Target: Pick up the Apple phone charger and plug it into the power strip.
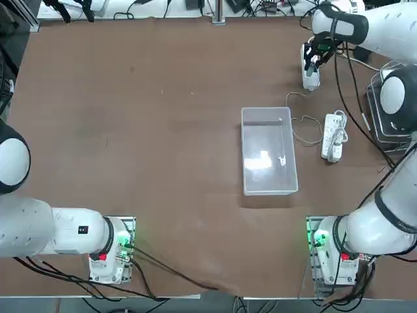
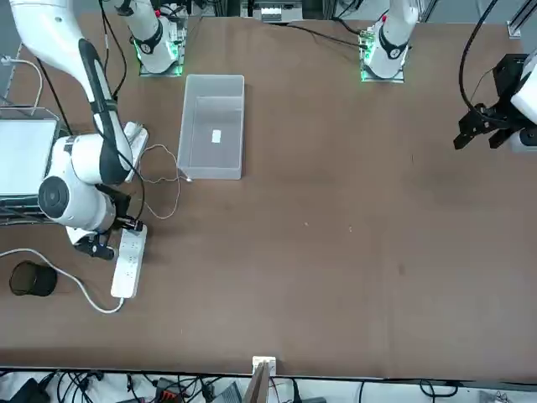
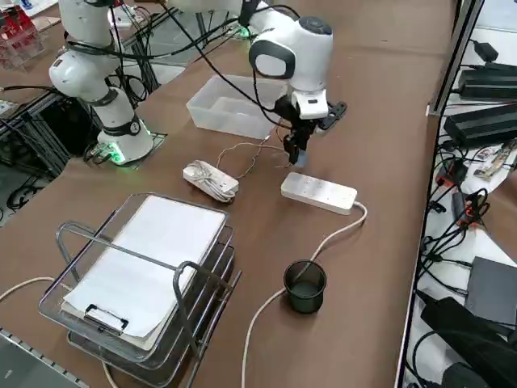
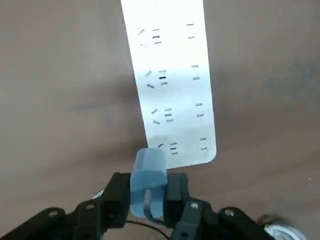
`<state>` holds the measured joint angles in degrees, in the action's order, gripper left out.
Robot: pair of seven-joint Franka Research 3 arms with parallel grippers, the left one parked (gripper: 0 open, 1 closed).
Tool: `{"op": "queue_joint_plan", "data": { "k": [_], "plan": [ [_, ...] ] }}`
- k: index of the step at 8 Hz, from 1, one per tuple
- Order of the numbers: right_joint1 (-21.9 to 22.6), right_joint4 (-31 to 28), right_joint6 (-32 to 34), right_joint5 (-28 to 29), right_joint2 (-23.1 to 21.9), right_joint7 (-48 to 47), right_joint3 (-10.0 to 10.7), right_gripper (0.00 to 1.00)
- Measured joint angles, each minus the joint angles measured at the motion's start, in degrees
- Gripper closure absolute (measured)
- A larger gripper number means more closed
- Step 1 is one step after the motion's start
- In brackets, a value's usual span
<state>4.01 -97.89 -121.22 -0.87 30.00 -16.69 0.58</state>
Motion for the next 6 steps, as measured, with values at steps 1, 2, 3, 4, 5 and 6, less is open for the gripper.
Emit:
{"op": "queue_joint_plan", "data": {
  "k": [1, 2, 3, 4, 5, 6],
  "plan": [
    [-0.5, 0.0, -0.1, 0.0, 0.4, 1.2, 0.1, 0.63],
    [-1.2, 0.0, -0.1, 0.0, 0.8, 2.2, 0.2, 0.63],
    [-1.9, 0.0, -0.3, 0.0, 1.1, 2.9, 0.2, 0.63],
    [-2.1, 0.0, -0.8, 0.0, 1.4, 3.2, 0.2, 0.63],
    [-2.1, 0.0, -1.1, 0.0, 1.6, 3.3, 0.1, 0.63],
    [-2.1, 0.0, -1.3, 0.0, 1.8, 3.7, 0.0, 0.63]
  ]
}}
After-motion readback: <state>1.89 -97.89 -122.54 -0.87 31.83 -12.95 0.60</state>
